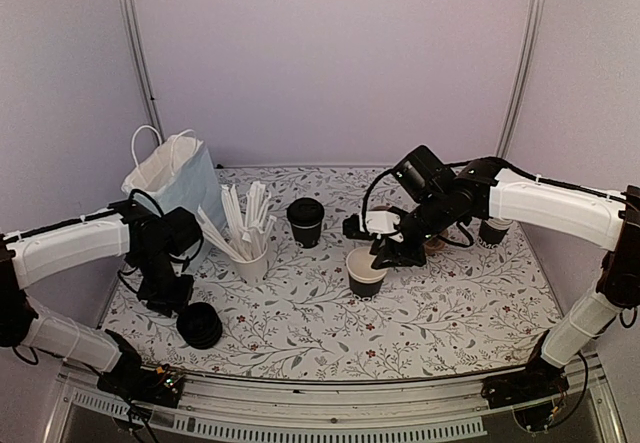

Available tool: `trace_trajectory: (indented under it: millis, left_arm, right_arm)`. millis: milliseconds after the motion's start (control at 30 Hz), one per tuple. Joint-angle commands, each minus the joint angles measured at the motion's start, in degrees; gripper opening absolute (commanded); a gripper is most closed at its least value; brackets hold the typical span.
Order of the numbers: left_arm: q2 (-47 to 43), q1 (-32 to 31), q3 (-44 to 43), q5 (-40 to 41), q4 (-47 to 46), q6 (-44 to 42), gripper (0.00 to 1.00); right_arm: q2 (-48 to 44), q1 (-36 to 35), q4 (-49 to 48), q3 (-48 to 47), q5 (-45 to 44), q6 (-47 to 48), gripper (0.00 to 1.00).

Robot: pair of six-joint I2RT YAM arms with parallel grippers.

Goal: Pack the takeout coffee

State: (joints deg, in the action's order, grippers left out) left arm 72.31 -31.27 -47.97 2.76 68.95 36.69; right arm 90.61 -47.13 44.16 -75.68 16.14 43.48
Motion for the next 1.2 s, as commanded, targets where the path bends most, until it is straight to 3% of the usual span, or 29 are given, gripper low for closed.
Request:
trace_trajectory:
  millis: [0,567,933,1167]
  left_arm:
    - [2.06,0.65,1.04,-1.56,-3.34,-1.12,0.35]
    - [4.67,2.16,-2.00,0.67,-2.83,-3.35,0.01]
    - [-2.75,2.12,-11.29,0.55,5.82,-1.86,0.00]
    - [-9.32,1.96,-16.91,-8.57,0.48,-1.64,0.00]
  right_arm:
    - [0.45,0.11,0.93,-0.61,-0.37,-0.33,0.31]
    - [1.36,0.11,1.33,-1.14,-1.38,-0.37,0.31]
    - [2.31,0.11,4.08,-3.93,1.15,-0.24,0.31]
    - [0.77,0.11,7.74,-9.01,7.75,-0.24,0.31]
